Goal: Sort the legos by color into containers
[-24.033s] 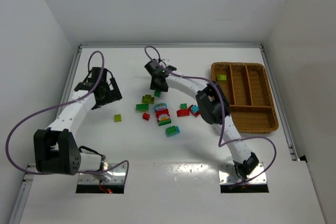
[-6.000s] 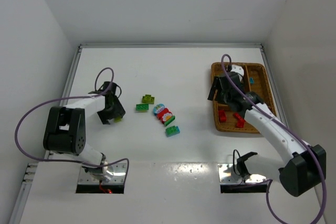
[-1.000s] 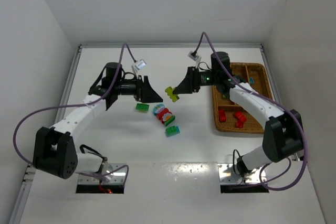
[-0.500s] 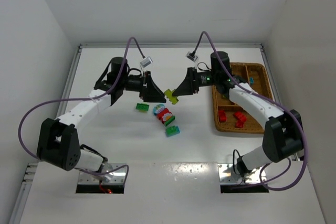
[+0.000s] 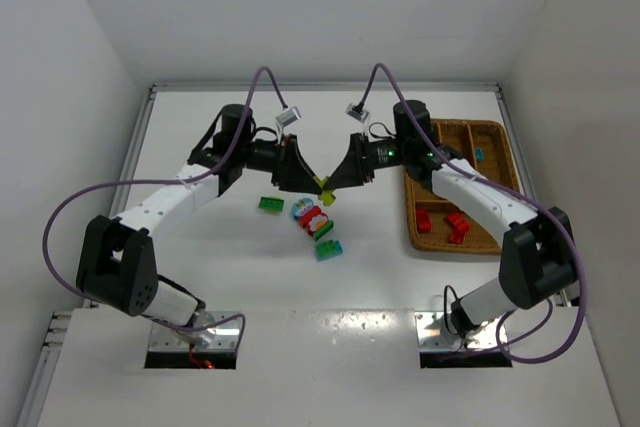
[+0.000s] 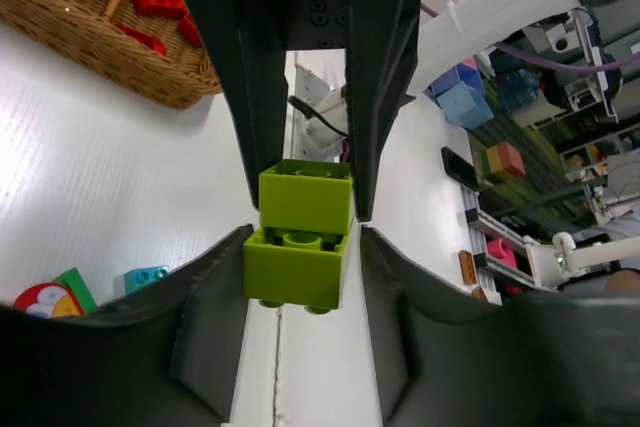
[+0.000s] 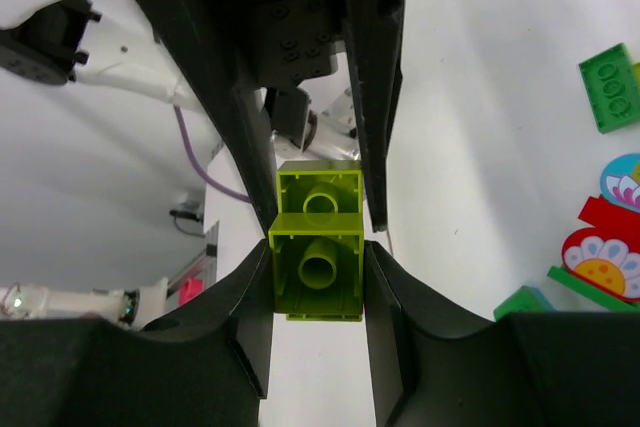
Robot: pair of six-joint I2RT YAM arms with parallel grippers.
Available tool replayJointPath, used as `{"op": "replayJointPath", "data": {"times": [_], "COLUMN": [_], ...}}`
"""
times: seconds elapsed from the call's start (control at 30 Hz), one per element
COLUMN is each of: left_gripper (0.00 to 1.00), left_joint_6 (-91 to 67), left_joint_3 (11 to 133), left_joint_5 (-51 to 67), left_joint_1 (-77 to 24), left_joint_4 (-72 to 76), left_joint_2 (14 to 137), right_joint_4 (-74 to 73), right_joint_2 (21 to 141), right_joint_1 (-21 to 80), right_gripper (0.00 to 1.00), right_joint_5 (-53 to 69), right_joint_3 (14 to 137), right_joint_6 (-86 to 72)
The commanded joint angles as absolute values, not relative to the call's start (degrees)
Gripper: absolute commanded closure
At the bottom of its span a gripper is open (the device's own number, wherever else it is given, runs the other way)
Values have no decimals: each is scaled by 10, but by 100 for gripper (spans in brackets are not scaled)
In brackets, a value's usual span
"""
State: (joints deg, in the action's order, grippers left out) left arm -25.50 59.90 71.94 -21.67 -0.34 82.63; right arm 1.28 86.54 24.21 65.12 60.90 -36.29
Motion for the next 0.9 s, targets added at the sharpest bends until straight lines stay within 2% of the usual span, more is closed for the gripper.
{"op": "replayJointPath", "data": {"times": [0.0,0.07,0.1,0.17,0.3,0.5,0.6,0.63,0.7,0.77,0.8,0.87], "left_gripper": [56,60,68,73,100,100,100,100,100,100,100,100], "left_joint_6": [-235,-226,-220,-214,-181,-213,-249,-249,-260,-260,-260,-260], "left_joint_3": [622,622,622,622,634,614,619,633,666,711,726,752], "left_joint_5": [749,749,749,749,716,666,585,532,466,311,310,200], "left_joint_1": [-221,-221,-221,-215,-197,-166,-159,-159,-165,-184,-192,-213], "left_joint_4": [15,6,1,-14,-63,-63,-78,-94,-142,-209,-234,-276], "left_joint_2": [824,824,824,824,845,862,862,862,862,862,862,869], "right_joint_4": [34,34,29,18,-7,-79,-181,-205,-267,-295,-295,-301], "right_joint_2": [869,869,862,855,835,787,758,742,727,695,683,663], "right_joint_1": [243,243,237,229,200,155,125,109,92,69,58,17], "right_gripper": [79,79,79,79,79,78,78,78,78,76,76,75], "right_joint_5": [671,663,645,613,548,444,248,120,-3,-76,-87,-94], "right_joint_3": [633,633,633,633,621,621,636,636,618,584,570,532], "right_joint_6": [-354,-354,-354,-354,-361,-331,-324,-332,-347,-354,-359,-379]}}
